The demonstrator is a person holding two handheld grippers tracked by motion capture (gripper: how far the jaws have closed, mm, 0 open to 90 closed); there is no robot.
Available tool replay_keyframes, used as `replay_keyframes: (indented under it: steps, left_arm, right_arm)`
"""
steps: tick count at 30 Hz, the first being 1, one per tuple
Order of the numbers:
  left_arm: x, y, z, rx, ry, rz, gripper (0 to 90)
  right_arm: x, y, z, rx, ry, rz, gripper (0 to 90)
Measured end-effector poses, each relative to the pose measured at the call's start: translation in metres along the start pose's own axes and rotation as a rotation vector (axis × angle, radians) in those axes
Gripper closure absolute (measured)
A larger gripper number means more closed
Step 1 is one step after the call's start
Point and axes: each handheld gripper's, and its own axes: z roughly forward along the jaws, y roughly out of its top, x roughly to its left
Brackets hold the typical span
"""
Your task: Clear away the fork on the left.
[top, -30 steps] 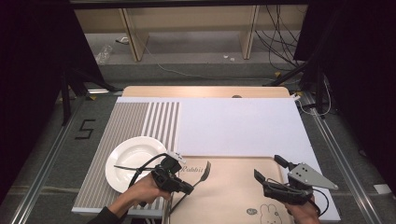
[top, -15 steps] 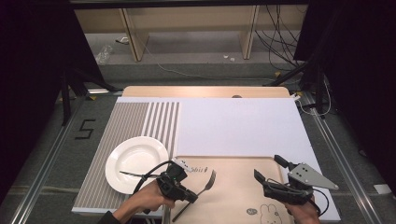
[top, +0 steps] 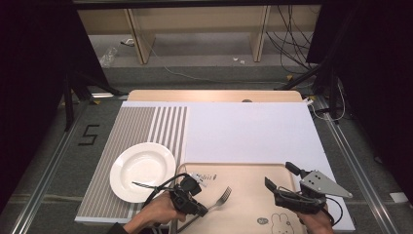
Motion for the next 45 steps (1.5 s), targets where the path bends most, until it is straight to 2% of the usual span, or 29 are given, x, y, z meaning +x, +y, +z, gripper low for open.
replay_keyframes:
  steps: [6, 12, 16, 17, 19, 20, 23, 25, 30, 32, 33, 37, 44, 45]
  left_arm:
    - [0.000, 0.000, 0.005, 0.018, 0.005, -0.004, 83.9]
    - [0.001, -0.001, 0.006, 0.013, 0.006, -0.011, 83.7]
    - [0.002, -0.001, 0.006, 0.009, 0.008, 0.000, 82.6]
    - [0.001, -0.001, 0.006, 0.000, 0.014, 0.003, 80.5]
    - [-0.002, 0.000, 0.004, -0.011, 0.022, 0.027, 62.6]
    - [-0.004, 0.001, 0.002, -0.017, 0.039, 0.037, 58.1]
    - [-0.008, 0.003, -0.002, -0.037, 0.046, 0.047, 41.2]
    - [-0.011, 0.005, -0.006, -0.062, 0.068, 0.069, 35.9]
    - [-0.021, 0.006, -0.014, -0.138, 0.109, 0.135, 29.5]
    - [-0.025, 0.006, -0.015, -0.189, 0.126, 0.183, 30.9]
    - [-0.026, 0.006, -0.016, -0.206, 0.131, 0.201, 34.7]
    - [-0.032, 0.006, -0.018, -0.258, 0.127, 0.249, 43.1]
    - [-0.034, 0.006, -0.014, -0.258, 0.126, 0.270, 62.7]
    - [-0.034, 0.005, -0.013, -0.255, 0.127, 0.272, 68.0]
  right_arm:
    - [0.000, 0.000, 0.000, -0.002, 0.000, -0.001, 15.6]
    - [0.000, 0.000, 0.000, -0.001, 0.000, -0.003, 15.6]
    - [0.001, 0.000, 0.000, -0.002, 0.003, -0.005, 15.6]
    - [0.001, 0.000, 0.000, -0.004, 0.004, -0.004, 15.6]
    - [0.001, 0.000, 0.000, 0.001, 0.004, -0.006, 15.7]
    - [0.001, 0.000, 0.000, 0.000, 0.004, -0.006, 15.6]
    - [0.001, 0.000, 0.000, -0.001, 0.005, -0.002, 15.6]
    - [0.001, 0.000, 0.000, -0.002, 0.005, -0.005, 15.6]
    - [0.001, 0.000, 0.000, 0.000, 0.007, -0.008, 15.6]
    - [0.001, 0.000, 0.000, -0.001, 0.006, -0.007, 15.7]
    - [0.001, 0.000, 0.000, -0.001, 0.007, -0.007, 15.7]
    - [0.001, 0.000, 0.000, 0.001, 0.008, -0.008, 15.7]
    - [0.001, 0.000, 0.001, 0.001, 0.008, -0.007, 15.7]
    - [0.001, 0.000, 0.001, 0.002, 0.008, -0.008, 15.7]
